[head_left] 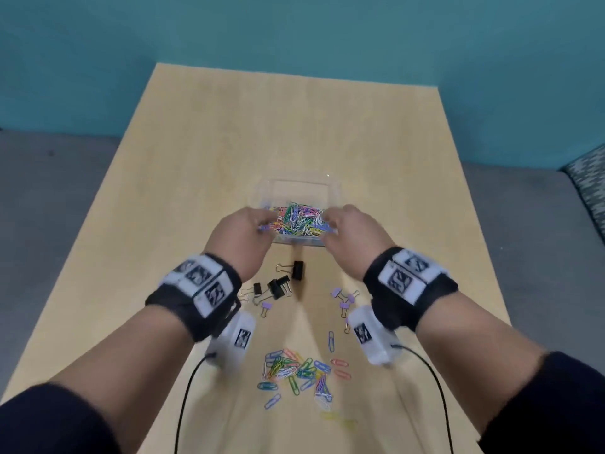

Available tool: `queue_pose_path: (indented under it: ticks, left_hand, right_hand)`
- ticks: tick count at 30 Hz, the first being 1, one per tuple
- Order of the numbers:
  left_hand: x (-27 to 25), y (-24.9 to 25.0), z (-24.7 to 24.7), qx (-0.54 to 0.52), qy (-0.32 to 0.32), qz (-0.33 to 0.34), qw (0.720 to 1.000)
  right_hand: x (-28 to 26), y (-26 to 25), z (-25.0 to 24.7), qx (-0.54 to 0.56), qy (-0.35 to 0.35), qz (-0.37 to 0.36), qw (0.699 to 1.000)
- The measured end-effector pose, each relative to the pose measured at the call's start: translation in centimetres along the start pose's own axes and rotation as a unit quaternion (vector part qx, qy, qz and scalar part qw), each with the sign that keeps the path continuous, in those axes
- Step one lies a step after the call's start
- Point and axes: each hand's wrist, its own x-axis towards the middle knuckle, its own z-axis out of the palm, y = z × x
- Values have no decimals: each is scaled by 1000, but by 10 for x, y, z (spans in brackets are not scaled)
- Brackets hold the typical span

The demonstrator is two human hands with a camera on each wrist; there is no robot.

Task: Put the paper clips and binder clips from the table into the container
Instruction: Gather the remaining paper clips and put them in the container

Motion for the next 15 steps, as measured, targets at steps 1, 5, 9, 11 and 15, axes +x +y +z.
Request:
queue_pose_path:
  ticks: [1, 5, 9, 11, 15]
  left_hand:
    - [-18, -5, 5, 8, -7, 6, 1000]
    - [-103, -9, 36, 46, -100, 94, 989]
    - [-157, -34, 75, 178, -137, 132, 965]
    - [-169, -44, 85, 175, -126, 140, 966]
    - [-184, -53, 76, 125, -101, 130, 978]
  right_hand:
    - [-19, 0, 11, -7, -21, -19, 1000]
    - [-94, -4, 63, -69, -141, -85, 984]
    - [-147, 6, 107, -132, -193, -77, 969]
    - [-163, 12, 121, -152, -177, -88, 968]
    - [-185, 19, 120, -83, -112, -116, 983]
